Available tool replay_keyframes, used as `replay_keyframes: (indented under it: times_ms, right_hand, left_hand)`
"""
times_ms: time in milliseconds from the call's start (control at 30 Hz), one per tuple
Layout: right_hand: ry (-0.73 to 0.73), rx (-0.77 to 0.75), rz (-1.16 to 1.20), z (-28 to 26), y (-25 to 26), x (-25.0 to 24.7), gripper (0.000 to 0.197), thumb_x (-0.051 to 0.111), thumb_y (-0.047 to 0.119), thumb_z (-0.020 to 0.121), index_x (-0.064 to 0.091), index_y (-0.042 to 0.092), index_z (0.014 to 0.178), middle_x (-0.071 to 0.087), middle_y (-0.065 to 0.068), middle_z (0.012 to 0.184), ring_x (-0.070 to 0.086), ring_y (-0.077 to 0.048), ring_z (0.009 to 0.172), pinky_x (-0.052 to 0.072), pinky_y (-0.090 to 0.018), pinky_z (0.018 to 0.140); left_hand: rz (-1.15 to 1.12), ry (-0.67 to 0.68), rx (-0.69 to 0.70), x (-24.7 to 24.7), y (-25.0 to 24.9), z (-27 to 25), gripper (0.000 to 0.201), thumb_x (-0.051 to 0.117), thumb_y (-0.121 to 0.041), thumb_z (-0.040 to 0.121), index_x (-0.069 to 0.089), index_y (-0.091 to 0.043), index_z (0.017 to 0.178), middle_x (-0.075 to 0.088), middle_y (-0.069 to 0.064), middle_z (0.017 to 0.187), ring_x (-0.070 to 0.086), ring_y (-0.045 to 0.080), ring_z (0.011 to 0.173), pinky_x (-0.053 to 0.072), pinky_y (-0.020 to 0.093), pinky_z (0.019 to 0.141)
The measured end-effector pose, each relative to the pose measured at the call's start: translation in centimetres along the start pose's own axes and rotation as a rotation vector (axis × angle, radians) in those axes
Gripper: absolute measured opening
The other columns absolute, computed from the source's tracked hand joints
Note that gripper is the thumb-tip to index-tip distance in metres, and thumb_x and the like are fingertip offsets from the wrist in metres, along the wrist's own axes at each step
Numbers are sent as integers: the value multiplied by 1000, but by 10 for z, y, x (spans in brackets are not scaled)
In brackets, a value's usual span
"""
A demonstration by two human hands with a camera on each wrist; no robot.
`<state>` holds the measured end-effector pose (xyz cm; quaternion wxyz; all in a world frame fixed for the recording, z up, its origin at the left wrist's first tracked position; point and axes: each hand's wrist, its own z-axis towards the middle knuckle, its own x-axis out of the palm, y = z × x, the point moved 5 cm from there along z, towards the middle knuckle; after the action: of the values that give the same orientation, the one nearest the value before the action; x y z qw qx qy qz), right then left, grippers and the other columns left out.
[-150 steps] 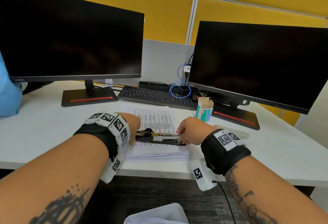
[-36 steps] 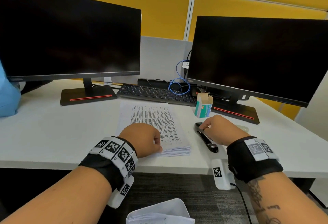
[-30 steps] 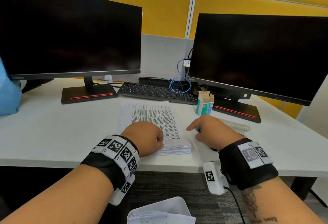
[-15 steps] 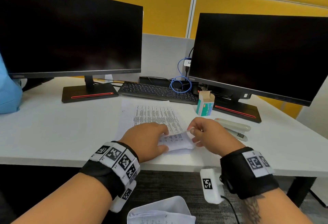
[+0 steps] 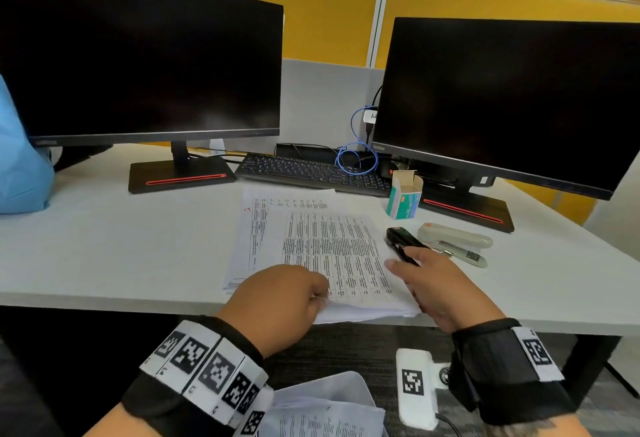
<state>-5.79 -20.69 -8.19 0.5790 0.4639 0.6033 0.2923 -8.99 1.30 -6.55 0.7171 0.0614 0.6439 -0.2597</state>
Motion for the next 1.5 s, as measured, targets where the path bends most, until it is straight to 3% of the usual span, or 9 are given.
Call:
replay_keyframes:
  times_ms: [200, 333, 467, 667, 833, 1000, 1200, 1367, 1500]
  right_hand:
    - [235, 43, 163, -8, -17, 3, 36, 61, -17, 81, 63, -3, 114, 73, -19, 103, 70, -36, 97, 51, -53, 96]
    - [380, 46, 224, -15, -24, -1, 46, 76, -8, 70, 60, -2, 114, 71, -22, 108, 69, -38, 101, 51, -54, 95]
    - [196, -28, 61, -1, -27, -1, 22, 71, 21, 88, 67, 14, 109, 76, -9, 99, 73, -29, 93, 53, -51, 93]
    - [139, -100, 237, -5, -26, -6, 24, 57, 0, 94, 62, 14, 112, 74, -11, 106, 70, -32, 99, 51, -57, 92]
    - [216, -136, 438, -21, -19, -4, 33, 55, -6, 90, 58, 8, 120, 71, -19, 111, 69, -35, 101, 52, -54, 91]
    - [107, -249, 529, -27, -7, -2, 31, 58, 2, 90, 63, 11, 119, 72, -11, 112, 70, -29, 103, 53, -50, 90]
    - [120, -304, 360, -26, -11, 0, 24, 59, 6, 93, 68, 14, 113, 73, -7, 110, 69, -25, 105, 51, -51, 95]
    - [-449, -439, 40, -36, 26, -39, 30, 49, 37, 99, 63, 16, 83, 63, 6, 80, 59, -5, 76, 42, -8, 55]
    - [-465, -277, -462, 4, 42, -52, 33, 49, 40, 98, 67, 13, 92, 61, -2, 84, 54, -19, 79, 40, -26, 67]
  left_hand:
    - [-308, -65, -161, -22, 21, -5, 47, 51, -69, 84, 59, -39, 120, 60, -15, 126, 57, 7, 110, 46, 29, 94]
    - [-178, -13, -294, -15, 42, -2, 48, 59, -56, 88, 52, -34, 130, 55, -5, 133, 55, 15, 117, 43, 28, 95]
    - [-71, 75, -232, 3, 32, 0, 42, 63, -54, 85, 59, -37, 123, 58, -8, 129, 54, 14, 117, 44, 31, 99]
    - [-459, -289, -372, -17, 51, -4, 92, 75, -44, 79, 20, -29, 151, 34, -4, 153, 37, 19, 138, 34, 41, 113]
    - [-1061, -491, -397, -40, 53, -6, 63, 74, -17, 84, 42, -25, 137, 62, -4, 127, 62, 17, 114, 52, 42, 96]
    - [-1308, -360, -233, -38, 31, -6, 27, 63, -6, 89, 67, -11, 115, 75, 3, 106, 73, 20, 96, 60, 30, 74]
    - [-1112, -433, -180, -40, 34, -7, 16, 71, -9, 84, 71, -10, 99, 75, 1, 95, 72, 15, 88, 56, 25, 73]
    - [-928, -441, -150, -38, 28, -7, 19, 72, -29, 84, 69, -11, 86, 73, 7, 86, 69, 22, 81, 55, 35, 73]
    - [-848, -400, -151, -32, 25, -6, 22, 69, -24, 88, 59, -7, 78, 67, 12, 77, 62, 17, 64, 47, 20, 59]
